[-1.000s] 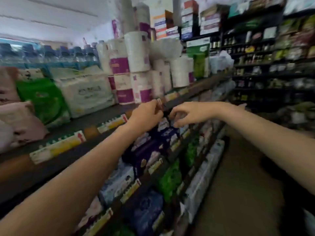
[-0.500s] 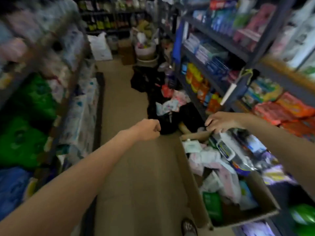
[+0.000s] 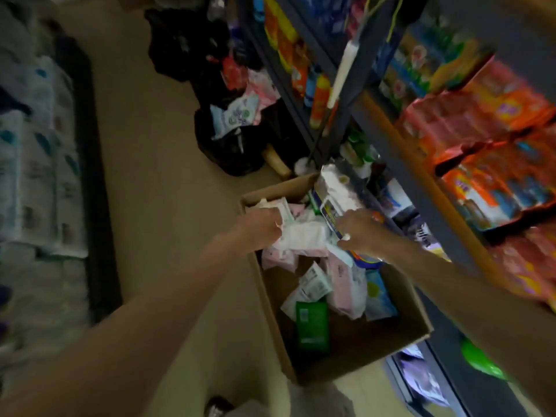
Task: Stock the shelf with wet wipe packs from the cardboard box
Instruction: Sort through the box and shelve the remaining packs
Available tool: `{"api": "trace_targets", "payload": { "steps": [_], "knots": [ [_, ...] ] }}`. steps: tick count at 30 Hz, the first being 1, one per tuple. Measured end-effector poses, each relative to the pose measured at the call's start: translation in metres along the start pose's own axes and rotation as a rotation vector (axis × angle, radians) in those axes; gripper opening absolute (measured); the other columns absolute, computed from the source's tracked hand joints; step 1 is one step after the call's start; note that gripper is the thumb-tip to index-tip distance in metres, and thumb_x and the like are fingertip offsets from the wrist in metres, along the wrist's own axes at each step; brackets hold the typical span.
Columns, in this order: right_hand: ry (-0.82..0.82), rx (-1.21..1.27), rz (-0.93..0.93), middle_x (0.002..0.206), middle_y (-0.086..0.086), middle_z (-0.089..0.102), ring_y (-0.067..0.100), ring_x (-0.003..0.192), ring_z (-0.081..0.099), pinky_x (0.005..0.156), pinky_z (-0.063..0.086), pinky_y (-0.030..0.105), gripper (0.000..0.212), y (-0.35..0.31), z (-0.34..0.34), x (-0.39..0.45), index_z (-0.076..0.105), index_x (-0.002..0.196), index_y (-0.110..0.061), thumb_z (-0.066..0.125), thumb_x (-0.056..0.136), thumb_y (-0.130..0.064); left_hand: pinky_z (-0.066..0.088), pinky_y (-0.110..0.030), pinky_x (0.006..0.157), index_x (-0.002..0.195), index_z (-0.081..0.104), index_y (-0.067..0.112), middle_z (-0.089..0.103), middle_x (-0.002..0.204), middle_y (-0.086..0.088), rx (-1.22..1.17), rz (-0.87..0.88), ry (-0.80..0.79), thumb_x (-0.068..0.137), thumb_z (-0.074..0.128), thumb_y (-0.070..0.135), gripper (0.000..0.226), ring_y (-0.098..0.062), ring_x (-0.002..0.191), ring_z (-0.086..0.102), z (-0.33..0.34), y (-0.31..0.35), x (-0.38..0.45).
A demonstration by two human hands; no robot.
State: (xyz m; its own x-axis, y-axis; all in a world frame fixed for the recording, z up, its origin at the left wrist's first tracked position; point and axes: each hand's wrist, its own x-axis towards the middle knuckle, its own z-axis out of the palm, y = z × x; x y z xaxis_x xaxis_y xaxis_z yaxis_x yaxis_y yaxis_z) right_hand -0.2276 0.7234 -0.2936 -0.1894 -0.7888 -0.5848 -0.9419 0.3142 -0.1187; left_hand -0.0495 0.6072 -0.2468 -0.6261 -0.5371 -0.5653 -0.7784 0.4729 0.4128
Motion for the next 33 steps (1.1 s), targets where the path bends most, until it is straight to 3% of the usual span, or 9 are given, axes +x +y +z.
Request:
{"api": "trace_targets", "payload": {
  "steps": [3, 7, 11, 13, 16, 21, 23, 26, 33],
  "knots": [
    [0.039, -0.284, -0.139, 0.137, 0.02, 0.04, 0.033, 0.128, 0.037, 0.107, 0.032, 0.04, 0.048, -0.015, 0.048, 0.041, 0.048, 0.127, -0.006, 0.06, 0.084, -0.023, 0.043, -0.031, 0.094, 0.118, 0.055, 0.002, 0.059, 0.121, -0.017, -0.035, -0.122, 0.01, 0.095, 0.043, 0.011, 0.028, -0.032, 0.113, 0.054, 0.031, -0.023, 0.03],
    [0.096, -0.447, -0.161, 0.09, 0.007, 0.073, 0.021, 0.083, 0.069, 0.072, 0.055, 0.031, 0.025, -0.025, 0.101, 0.106, 0.075, 0.08, -0.019, 0.07, 0.056, -0.025, 0.042, -0.029, 0.088, 0.114, 0.057, -0.004, 0.061, 0.117, -0.02, -0.092, -0.174, 0.039, 0.094, 0.041, 0.015, 0.033, -0.033, 0.11, 0.056, 0.059, -0.047, 0.056],
    [0.072, -0.709, -0.144, 0.131, 0.023, 0.05, 0.035, 0.121, 0.049, 0.101, 0.039, 0.042, 0.043, -0.032, 0.116, 0.129, 0.052, 0.125, -0.017, 0.029, 0.09, -0.015, 0.05, -0.04, 0.087, 0.113, 0.056, -0.002, 0.06, 0.117, -0.017, -0.113, -0.158, 0.042, 0.09, 0.045, 0.007, 0.027, -0.033, 0.103, 0.06, 0.083, -0.068, 0.078],
    [0.084, -0.55, -0.175, 0.127, 0.025, 0.05, 0.038, 0.121, 0.048, 0.101, 0.038, 0.044, 0.047, -0.029, 0.119, 0.135, 0.053, 0.123, -0.014, 0.017, 0.093, -0.017, 0.052, -0.04, 0.083, 0.113, 0.056, 0.001, 0.062, 0.112, -0.017, -0.122, -0.156, 0.07, 0.088, 0.047, 0.005, 0.027, -0.032, 0.097, 0.062, 0.089, -0.071, 0.082],
    [0.148, -0.548, -0.244, 0.087, 0.015, 0.066, 0.031, 0.081, 0.065, 0.074, 0.052, 0.037, 0.028, -0.022, 0.122, 0.13, 0.066, 0.075, -0.015, 0.039, 0.068, -0.016, 0.052, -0.035, 0.078, 0.117, 0.054, 0.004, 0.062, 0.112, -0.015, -0.132, -0.16, 0.065, 0.09, 0.045, 0.007, 0.028, -0.032, 0.096, 0.062, 0.094, -0.071, 0.082],
    [0.085, -0.65, -0.41, 0.063, -0.003, 0.062, 0.016, 0.064, 0.062, 0.066, 0.047, 0.03, 0.007, -0.028, 0.102, 0.125, 0.066, 0.049, -0.025, 0.073, 0.051, -0.026, 0.049, -0.036, 0.086, 0.118, 0.054, 0.003, 0.061, 0.116, -0.017, -0.184, -0.163, 0.018, 0.09, 0.045, 0.005, 0.029, -0.032, 0.103, 0.059, 0.081, -0.07, 0.074],
    [0.036, -0.679, -0.495, 0.078, 0.001, 0.065, 0.018, 0.079, 0.063, 0.064, 0.047, 0.03, 0.012, -0.034, 0.081, 0.119, 0.072, 0.069, -0.021, 0.078, 0.059, -0.023, 0.048, -0.035, 0.088, 0.119, 0.054, 0.004, 0.059, 0.119, -0.016, -0.223, -0.159, 0.015, 0.091, 0.045, 0.006, 0.029, -0.031, 0.107, 0.057, 0.07, -0.071, 0.069],
    [-0.053, -0.528, -0.501, 0.117, 0.009, 0.054, 0.026, 0.109, 0.052, 0.067, 0.034, 0.032, 0.023, -0.028, 0.045, 0.113, 0.058, 0.111, -0.007, 0.045, 0.093, -0.01, 0.047, -0.033, 0.087, 0.12, 0.052, 0.004, 0.057, 0.121, -0.016, -0.276, -0.154, 0.041, 0.092, 0.046, 0.007, 0.029, -0.03, 0.106, 0.057, 0.057, -0.069, 0.06],
    [-0.103, -0.313, -0.647, 0.078, 0.011, 0.05, 0.021, 0.074, 0.046, 0.069, 0.04, 0.037, 0.03, -0.057, -0.061, 0.067, 0.036, 0.064, -0.013, 0.055, 0.087, -0.013, 0.035, -0.026, 0.103, 0.14, 0.033, 0.006, 0.034, 0.147, -0.007, -0.332, -0.078, -0.13, 0.084, 0.066, 0.015, 0.065, -0.022, 0.131, 0.039, 0.02, -0.078, 0.017]
  ]
}}
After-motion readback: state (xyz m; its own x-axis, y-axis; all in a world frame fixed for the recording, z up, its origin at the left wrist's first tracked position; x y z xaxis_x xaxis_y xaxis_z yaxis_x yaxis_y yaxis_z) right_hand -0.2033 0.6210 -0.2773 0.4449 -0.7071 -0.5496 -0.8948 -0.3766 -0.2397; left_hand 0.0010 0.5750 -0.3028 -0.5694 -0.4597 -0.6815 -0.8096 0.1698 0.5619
